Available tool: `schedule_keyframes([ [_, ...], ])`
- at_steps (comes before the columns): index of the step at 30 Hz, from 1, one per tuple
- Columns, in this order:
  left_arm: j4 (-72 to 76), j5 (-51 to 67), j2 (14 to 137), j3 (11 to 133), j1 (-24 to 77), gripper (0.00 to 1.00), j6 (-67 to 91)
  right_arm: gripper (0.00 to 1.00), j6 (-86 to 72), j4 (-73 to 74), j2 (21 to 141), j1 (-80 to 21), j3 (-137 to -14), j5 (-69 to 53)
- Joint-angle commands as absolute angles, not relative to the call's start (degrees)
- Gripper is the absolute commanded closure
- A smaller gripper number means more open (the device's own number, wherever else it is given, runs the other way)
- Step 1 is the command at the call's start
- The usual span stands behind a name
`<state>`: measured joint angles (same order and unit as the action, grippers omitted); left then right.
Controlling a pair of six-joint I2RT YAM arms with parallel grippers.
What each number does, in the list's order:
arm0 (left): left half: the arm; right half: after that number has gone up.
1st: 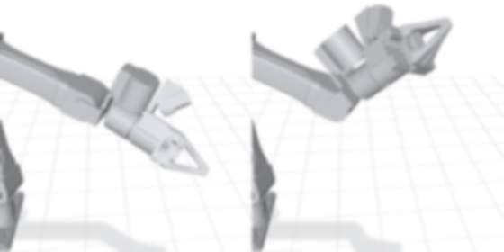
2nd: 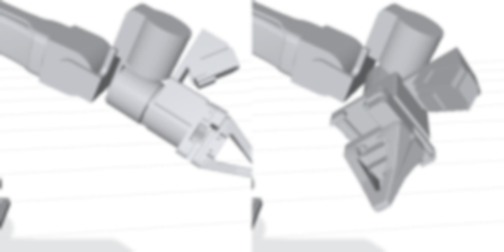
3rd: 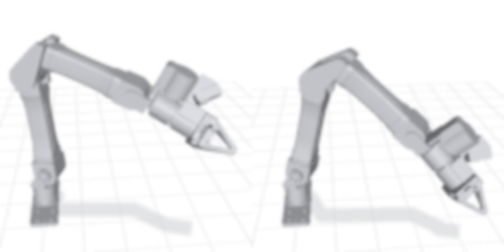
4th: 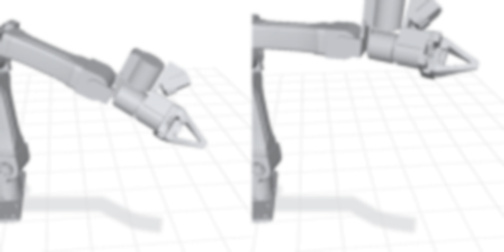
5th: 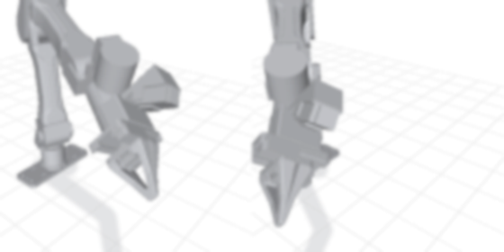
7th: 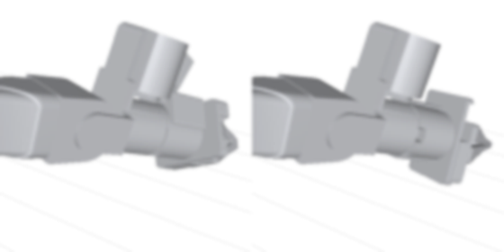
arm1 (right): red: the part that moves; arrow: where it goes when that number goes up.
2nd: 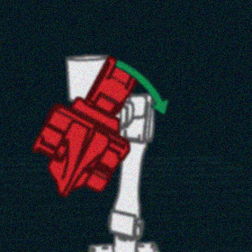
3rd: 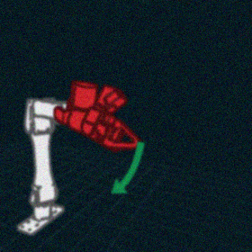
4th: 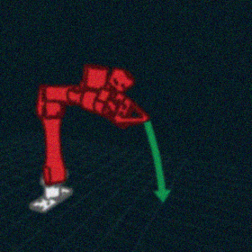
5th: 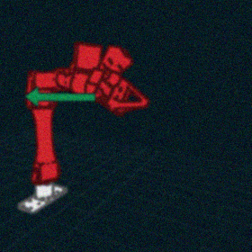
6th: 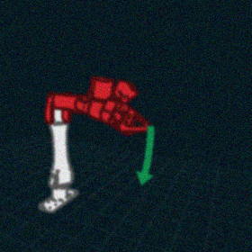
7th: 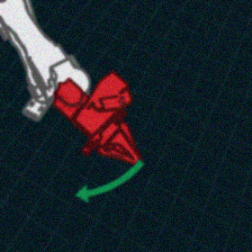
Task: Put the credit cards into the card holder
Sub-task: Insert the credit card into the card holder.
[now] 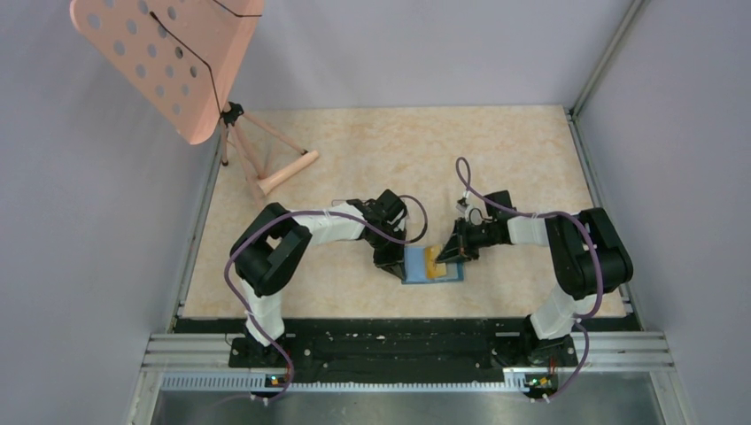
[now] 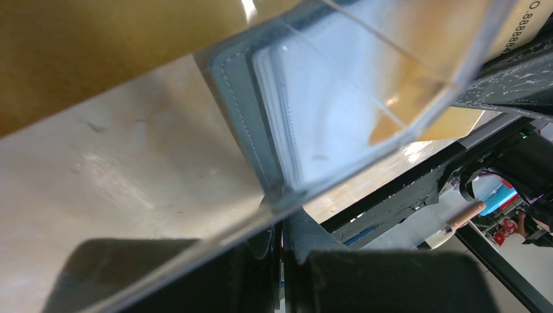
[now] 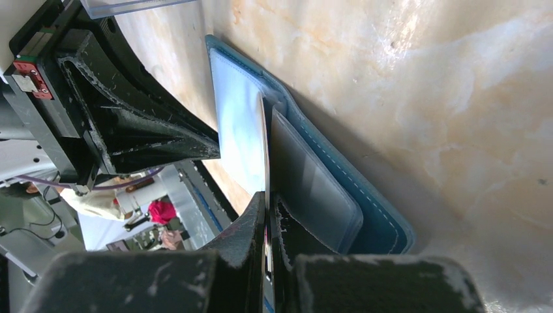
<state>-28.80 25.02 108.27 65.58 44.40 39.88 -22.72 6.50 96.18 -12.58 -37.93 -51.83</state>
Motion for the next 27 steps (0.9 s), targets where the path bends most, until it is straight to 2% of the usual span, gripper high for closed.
schedule_keyframes([
  [1, -28.85, 24.05, 110.65, 66.47, 44.78, 1.0, 38.63, 1.0, -21.91, 3.03, 95.68, -12.45, -39.13, -48.48],
  [6, -28.97, 24.12, 110.95, 66.84, 44.78, 1.0, 38.42, 1.0, -24.51, 0.51, 95.74, -12.48, -38.29, -49.76],
  [13, -29.03, 24.18, 111.09, 66.93, 44.82, 1.0, 38.42, 1.0, -32.43, -10.35, 94.62, -12.48, -32.06, -51.24],
  [21, -29.09, 24.34, 111.26, 66.92, 44.82, 1.0, 38.45, 1.0, -34.26, -10.1, 92.32, -12.44, -31.67, -50.14],
  [27, -29.17, 24.02, 110.92, 66.67, 44.82, 1.0, 38.54, 1.0, -33.11, -6.17, 87.7, -11.66, -32.65, -44.7],
])
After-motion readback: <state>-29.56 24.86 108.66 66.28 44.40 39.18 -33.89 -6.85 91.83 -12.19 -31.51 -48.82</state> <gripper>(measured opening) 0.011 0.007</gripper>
